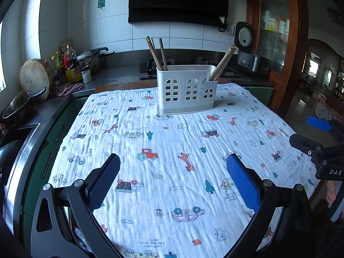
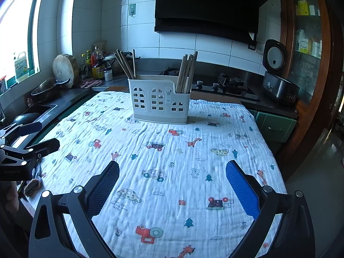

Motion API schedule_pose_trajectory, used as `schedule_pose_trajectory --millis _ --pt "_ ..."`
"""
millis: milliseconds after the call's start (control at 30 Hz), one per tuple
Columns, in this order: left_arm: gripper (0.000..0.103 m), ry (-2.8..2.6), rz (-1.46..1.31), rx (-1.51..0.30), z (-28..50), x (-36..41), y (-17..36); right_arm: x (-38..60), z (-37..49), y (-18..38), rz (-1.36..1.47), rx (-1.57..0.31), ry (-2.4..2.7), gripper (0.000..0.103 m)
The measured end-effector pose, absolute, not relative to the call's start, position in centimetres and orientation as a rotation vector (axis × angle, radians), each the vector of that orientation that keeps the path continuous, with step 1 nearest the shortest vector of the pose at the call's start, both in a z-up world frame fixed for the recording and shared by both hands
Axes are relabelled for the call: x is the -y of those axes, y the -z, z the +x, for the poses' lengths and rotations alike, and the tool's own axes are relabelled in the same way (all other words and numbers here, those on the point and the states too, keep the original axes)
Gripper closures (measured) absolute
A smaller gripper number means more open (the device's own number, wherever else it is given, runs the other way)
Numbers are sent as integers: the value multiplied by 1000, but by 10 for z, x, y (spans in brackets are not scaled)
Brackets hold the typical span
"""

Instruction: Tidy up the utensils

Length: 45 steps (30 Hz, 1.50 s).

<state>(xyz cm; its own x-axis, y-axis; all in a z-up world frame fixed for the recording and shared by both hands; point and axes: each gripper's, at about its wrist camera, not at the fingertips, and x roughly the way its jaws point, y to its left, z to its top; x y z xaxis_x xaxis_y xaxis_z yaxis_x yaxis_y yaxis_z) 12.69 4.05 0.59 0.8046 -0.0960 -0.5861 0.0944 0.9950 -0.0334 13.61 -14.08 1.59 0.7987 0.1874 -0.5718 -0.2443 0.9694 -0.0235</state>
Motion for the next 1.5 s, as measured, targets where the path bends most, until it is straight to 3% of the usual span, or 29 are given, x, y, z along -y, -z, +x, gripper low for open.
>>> schedule_pose_trajectory --millis 1500 --pt "5 97 1 -636 124 -40 -2 143 135 -15 -88 -602 -244 7"
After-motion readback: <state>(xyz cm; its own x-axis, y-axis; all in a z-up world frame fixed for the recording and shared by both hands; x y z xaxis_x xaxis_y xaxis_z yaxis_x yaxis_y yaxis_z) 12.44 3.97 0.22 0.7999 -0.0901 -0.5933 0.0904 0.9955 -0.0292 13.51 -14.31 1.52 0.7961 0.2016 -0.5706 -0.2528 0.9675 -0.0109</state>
